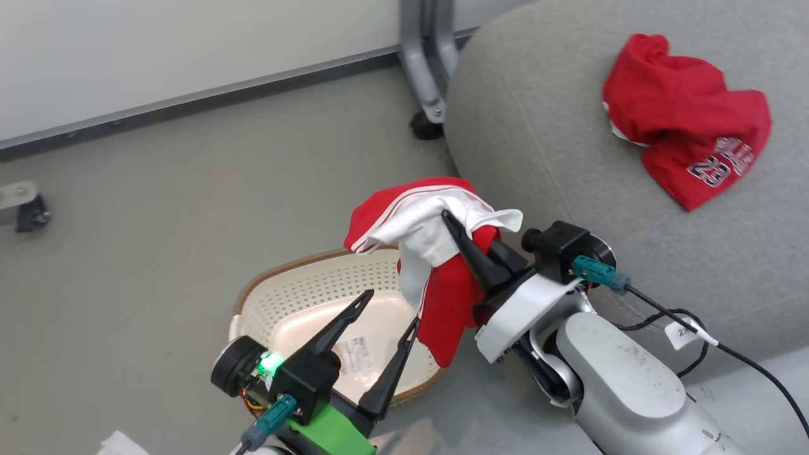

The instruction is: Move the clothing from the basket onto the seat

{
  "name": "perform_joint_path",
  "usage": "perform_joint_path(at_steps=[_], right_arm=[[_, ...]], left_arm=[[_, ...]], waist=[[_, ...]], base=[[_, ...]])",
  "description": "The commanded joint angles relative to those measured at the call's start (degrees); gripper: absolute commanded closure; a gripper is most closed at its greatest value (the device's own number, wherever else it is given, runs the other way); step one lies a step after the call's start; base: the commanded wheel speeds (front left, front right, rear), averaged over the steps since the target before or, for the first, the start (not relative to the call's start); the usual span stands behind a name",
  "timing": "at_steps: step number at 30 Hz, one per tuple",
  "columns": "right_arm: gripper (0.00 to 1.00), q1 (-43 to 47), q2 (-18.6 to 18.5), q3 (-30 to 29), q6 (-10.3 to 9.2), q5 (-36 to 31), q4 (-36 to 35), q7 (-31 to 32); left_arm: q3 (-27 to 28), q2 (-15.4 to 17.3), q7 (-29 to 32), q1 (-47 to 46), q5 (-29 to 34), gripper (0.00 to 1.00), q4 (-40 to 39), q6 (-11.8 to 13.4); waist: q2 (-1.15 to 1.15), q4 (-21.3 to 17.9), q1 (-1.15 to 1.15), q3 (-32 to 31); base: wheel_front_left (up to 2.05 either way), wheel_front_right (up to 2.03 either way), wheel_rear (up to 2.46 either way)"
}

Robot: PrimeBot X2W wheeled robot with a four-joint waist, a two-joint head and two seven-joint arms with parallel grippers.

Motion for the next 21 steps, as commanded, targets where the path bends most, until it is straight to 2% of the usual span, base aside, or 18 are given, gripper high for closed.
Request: perform_joint_path(at_steps=[1,6,11,16,21], right_arm=[[1.0,0.17,0.05,-0.75,-0.01,-0.26,-0.5,-0.47],[1.0,0.3,0.22,-3.15,-0.01,-0.81,-1.05,-0.93],[1.0,0.24,0.38,-6.51,-0.01,-1.62,-1.55,-1.16],[1.0,-2.27,-0.12,-11.52,-0.01,-2.79,-2.6,-1.33],[1.0,-7.04,-1.73,-18.69,-0.01,-4.52,-4.84,-1.26]], left_arm=[[0.02,0.52,0.34,-1.17,0.59,0.0,-0.28,0.11],[-0.17,1.56,1.67,-2.37,0.91,0.0,-1.33,-0.1],[-0.39,2.29,2.87,-3.36,1.03,0.0,-2.37,-0.16],[-0.69,2.92,3.73,-5.08,1.61,0.0,-3.82,-0.43],[-1.41,2.97,4.05,-7.34,2.4,0.0,-5.37,-0.66]], waist=[[0.0,-5.81,0.0,2.93],[0.0,-9.99,0.0,5.02],[0.0,-12.54,0.0,7.06],[0.0,-13.4,0.0,9.4],[0.0,-12.51,0.0,11.97]], base=[[0.0,0.0,0.0],[0.0,0.0,0.0],[0.0,0.0,0.0],[0.0,0.0,0.0],[0.0,0.0,0.0]])
